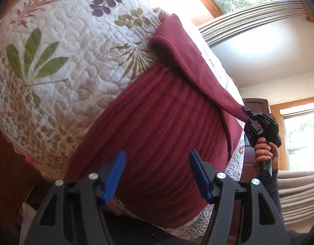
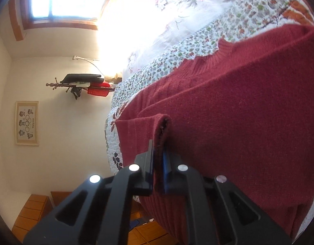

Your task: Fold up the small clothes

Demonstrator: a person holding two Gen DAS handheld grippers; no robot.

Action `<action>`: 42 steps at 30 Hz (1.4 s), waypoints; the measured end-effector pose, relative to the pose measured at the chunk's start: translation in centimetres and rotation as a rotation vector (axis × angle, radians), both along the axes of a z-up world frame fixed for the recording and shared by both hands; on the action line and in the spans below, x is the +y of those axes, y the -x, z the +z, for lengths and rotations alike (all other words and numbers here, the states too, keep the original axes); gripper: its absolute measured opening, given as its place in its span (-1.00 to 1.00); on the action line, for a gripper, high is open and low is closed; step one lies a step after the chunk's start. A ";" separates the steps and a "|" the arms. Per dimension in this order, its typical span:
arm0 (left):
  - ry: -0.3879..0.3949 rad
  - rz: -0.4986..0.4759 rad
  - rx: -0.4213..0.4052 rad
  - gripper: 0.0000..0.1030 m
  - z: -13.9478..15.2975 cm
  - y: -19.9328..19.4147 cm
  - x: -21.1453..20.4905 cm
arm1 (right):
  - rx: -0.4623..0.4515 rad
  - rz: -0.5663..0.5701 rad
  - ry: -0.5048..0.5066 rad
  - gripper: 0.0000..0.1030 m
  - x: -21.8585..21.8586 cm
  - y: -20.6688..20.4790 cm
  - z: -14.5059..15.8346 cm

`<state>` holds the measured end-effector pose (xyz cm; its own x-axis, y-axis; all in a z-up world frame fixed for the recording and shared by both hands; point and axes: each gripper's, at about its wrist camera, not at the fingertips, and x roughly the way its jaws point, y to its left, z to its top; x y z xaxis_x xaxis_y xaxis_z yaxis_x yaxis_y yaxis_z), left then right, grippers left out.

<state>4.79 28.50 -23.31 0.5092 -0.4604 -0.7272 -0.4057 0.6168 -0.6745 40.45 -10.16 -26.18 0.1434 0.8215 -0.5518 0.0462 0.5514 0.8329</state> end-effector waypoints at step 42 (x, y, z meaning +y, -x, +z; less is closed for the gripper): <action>0.036 -0.096 -0.016 0.26 -0.6 -5.3 -4.2 | -0.115 -0.163 0.203 -0.75 -13.9 4.5 -0.9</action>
<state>10.13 24.33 -23.90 0.4730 -0.5331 -0.7015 -0.3352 0.6274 -0.7029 35.98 -24.07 -27.09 0.3356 0.6568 -0.6753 0.0595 0.7007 0.7110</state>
